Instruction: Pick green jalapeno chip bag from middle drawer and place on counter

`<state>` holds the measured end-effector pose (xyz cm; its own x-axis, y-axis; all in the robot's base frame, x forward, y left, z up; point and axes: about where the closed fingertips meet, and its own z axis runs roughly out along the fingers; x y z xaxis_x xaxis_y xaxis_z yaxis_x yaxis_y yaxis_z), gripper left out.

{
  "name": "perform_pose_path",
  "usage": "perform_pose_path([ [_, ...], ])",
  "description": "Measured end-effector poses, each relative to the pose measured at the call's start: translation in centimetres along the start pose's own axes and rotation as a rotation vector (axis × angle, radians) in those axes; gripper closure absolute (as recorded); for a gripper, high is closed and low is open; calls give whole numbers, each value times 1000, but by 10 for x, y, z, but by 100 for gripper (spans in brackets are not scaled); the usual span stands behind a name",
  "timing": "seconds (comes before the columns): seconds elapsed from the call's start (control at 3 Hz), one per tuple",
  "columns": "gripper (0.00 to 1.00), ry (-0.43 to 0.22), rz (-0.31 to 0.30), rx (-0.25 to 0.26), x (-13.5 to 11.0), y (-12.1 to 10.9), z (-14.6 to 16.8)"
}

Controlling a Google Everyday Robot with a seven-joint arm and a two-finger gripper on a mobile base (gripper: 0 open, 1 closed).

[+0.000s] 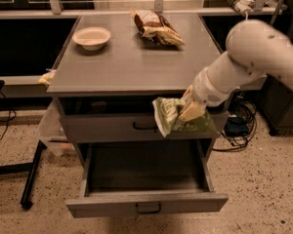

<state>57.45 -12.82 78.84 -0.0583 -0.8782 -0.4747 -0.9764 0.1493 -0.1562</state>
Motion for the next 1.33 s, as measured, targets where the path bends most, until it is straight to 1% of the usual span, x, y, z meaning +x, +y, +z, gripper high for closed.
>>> perform_pose_path([
  [0.33, 100, 74, -83, 81, -59, -17, -82],
  [0.67, 100, 75, -109, 89, -74, -19, -97],
  [1.0, 100, 72, -112, 100, -75, -26, -94],
  [1.33, 100, 44, -145, 138, -78, -58, -84],
])
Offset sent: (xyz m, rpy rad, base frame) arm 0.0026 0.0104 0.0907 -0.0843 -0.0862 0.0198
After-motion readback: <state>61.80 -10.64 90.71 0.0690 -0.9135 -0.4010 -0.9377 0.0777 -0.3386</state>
